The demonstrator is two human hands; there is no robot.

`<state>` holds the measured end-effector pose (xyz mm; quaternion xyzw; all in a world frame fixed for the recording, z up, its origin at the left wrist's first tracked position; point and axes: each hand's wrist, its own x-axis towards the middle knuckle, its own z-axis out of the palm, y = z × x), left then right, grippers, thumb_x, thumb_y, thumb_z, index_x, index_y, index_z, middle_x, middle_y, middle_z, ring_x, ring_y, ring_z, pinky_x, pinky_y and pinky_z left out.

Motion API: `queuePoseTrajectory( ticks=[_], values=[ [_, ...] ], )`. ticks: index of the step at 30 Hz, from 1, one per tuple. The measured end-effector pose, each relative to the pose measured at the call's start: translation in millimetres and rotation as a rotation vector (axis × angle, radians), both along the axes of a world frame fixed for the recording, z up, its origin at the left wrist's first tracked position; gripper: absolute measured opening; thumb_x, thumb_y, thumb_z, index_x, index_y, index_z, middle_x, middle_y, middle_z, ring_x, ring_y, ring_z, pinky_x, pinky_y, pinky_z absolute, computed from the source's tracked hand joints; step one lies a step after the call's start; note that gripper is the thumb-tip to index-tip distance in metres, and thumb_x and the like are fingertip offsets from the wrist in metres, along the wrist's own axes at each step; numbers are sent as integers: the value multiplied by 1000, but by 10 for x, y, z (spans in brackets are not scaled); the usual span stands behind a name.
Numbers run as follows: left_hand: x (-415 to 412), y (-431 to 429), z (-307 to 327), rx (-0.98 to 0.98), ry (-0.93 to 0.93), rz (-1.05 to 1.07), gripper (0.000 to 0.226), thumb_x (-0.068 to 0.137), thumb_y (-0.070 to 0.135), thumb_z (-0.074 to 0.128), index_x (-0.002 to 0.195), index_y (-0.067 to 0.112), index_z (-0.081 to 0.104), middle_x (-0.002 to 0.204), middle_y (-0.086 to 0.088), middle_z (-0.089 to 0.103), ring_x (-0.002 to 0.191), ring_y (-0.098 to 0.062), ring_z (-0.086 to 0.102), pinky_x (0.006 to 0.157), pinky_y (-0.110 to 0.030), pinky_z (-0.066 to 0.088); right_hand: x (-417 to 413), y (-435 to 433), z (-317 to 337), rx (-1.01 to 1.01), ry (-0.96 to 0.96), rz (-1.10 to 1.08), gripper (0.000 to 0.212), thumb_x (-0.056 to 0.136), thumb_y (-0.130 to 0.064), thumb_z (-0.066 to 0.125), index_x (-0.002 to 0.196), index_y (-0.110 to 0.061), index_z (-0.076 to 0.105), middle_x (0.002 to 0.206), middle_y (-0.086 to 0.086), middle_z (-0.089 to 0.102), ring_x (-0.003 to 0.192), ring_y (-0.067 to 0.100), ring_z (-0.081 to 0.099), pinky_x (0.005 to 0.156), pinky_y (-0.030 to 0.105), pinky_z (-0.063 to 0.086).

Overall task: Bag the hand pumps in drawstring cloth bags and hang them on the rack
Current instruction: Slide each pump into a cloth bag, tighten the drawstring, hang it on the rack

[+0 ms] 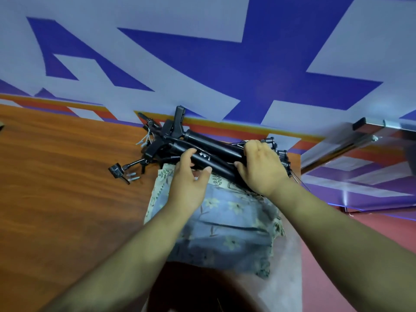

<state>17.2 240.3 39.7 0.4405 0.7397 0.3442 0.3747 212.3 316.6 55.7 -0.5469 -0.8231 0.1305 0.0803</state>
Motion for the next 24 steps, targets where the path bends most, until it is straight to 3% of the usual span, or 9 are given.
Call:
queuePoseTrajectory(
  ticks=[6,10,13,15,19,24],
  values=[
    [60,-11,-24,97,-89,66,53,95,29,70,133,39,33,126,-5,56,97,-15,68,83,-41,58,40,131,34,-1,-49,84,37,93,-37,63,87,-18,32,85,-1,40,80,23,36,69,36,29],
    [70,-138,-10,86,28,-100,74,100,35,60,150,56,10,147,-4,45,106,-16,63,87,-40,57,31,88,97,-58,-11,138,33,94,-30,63,88,-16,33,89,5,43,78,28,43,68,35,30],
    [56,-145,63,7,124,-214,66,104,41,51,156,55,13,158,3,32,104,-7,54,93,-32,47,46,26,183,-125,4,159,31,98,-32,56,92,-16,30,92,3,37,67,32,46,60,36,33],
    [51,-142,103,-44,127,-221,62,104,42,49,157,52,18,160,7,27,113,-11,54,94,-27,39,64,-14,257,-132,13,155,32,98,-34,56,91,-16,30,91,3,38,64,30,44,59,36,33],
    [35,-123,208,-104,96,-250,60,104,47,47,156,53,18,162,5,29,137,-17,46,101,-30,38,116,-70,465,-111,20,130,32,98,-35,56,90,-17,30,89,2,41,66,27,45,59,35,32],
    [57,-129,402,-101,146,-312,61,103,48,47,154,58,15,155,4,36,120,-17,56,104,-38,45,256,-177,709,-14,14,94,34,97,-36,58,89,-16,32,74,-1,39,64,28,40,56,36,26]
  ],
)
